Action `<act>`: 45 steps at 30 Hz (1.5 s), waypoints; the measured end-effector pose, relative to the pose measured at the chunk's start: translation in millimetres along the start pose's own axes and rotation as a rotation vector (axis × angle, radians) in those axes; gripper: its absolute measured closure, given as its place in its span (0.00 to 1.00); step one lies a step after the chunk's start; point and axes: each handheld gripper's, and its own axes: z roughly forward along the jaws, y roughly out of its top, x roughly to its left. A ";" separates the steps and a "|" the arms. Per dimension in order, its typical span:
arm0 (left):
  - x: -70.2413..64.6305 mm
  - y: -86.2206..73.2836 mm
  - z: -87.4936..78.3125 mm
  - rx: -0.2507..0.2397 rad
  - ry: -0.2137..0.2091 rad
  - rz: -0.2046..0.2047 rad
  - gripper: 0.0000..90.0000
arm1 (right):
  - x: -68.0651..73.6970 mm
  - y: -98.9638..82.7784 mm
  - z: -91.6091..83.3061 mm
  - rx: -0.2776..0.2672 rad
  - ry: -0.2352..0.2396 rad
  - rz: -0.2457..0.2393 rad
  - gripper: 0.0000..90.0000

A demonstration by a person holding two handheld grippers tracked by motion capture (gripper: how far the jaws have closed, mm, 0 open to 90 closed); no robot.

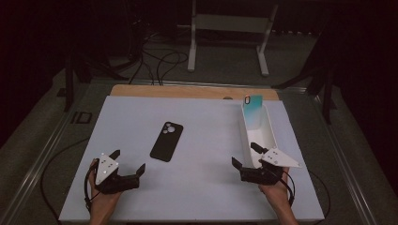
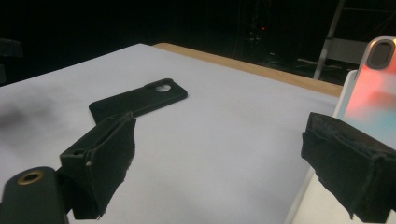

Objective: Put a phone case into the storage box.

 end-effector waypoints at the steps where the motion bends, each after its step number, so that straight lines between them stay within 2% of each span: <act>1: -0.5 1.0 1.2 -0.003 -0.002 0.001 0.01 | 0.0 0.1 0.3 0.001 -0.002 -0.001 0.11; 6: -3.5 8.4 7.5 0.003 -0.013 0.002 0.01 | 1.0 1.1 1.1 -0.002 0.001 -0.001 0.11; 13: -5.7 17.3 19.8 0.066 -0.011 0.008 0.01 | 0.8 1.4 1.7 0.001 0.001 -0.002 0.11; 21: -11.0 23.3 42.6 0.151 -0.012 0.005 0.00 | -1.3 1.8 0.2 -0.005 -0.007 0.004 0.11; 32: -13.3 30.0 71.7 0.217 -0.024 0.002 0.00 | -4.5 2.3 -1.1 0.001 -0.017 0.011 0.10; 34: -13.6 30.6 80.3 0.242 -0.029 0.002 0.00 | -4.0 2.2 -0.7 0.002 -0.016 0.010 0.10; 45: -11.7 32.1 100.8 0.283 -0.040 -0.012 0.00 | -4.9 1.9 -1.2 0.008 -0.024 0.011 0.10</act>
